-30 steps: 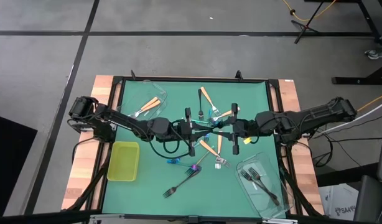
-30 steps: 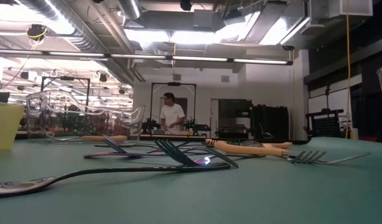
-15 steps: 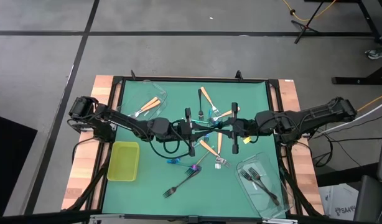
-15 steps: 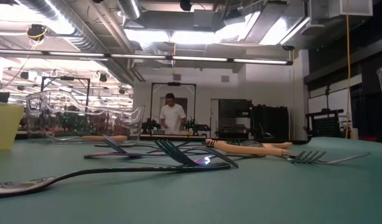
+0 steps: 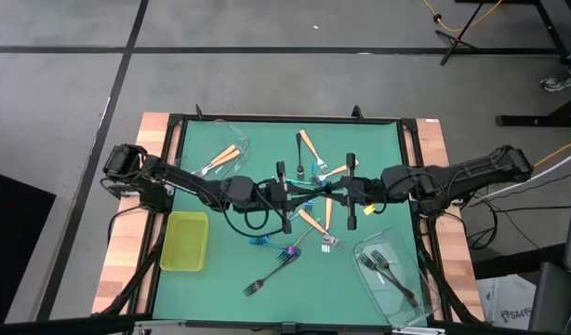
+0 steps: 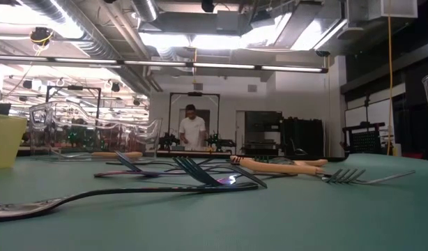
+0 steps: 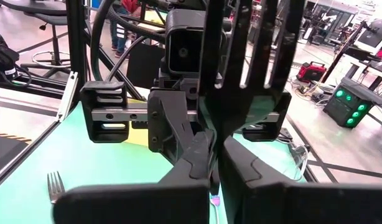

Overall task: Sort silverware by color (type)
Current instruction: Put the black fork in the bottom transparent bin

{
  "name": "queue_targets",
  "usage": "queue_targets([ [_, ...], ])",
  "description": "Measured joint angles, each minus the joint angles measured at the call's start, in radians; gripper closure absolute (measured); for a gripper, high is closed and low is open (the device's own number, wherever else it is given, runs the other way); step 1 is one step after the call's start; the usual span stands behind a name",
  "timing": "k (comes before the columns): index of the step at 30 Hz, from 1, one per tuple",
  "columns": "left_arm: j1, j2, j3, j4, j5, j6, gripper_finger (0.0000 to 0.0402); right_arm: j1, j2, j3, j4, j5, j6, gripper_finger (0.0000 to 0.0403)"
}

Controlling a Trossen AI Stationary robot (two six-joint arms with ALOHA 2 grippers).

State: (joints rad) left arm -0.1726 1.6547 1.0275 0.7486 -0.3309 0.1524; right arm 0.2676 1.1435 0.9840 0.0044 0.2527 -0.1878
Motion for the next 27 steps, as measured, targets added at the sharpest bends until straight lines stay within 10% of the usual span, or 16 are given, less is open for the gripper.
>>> queue_targets([
  [27,0.000,0.000,0.000,-0.189,-0.002,-0.030,0.0314,0.000,-0.070,0.000,-0.115,0.008,0.094,0.0403],
])
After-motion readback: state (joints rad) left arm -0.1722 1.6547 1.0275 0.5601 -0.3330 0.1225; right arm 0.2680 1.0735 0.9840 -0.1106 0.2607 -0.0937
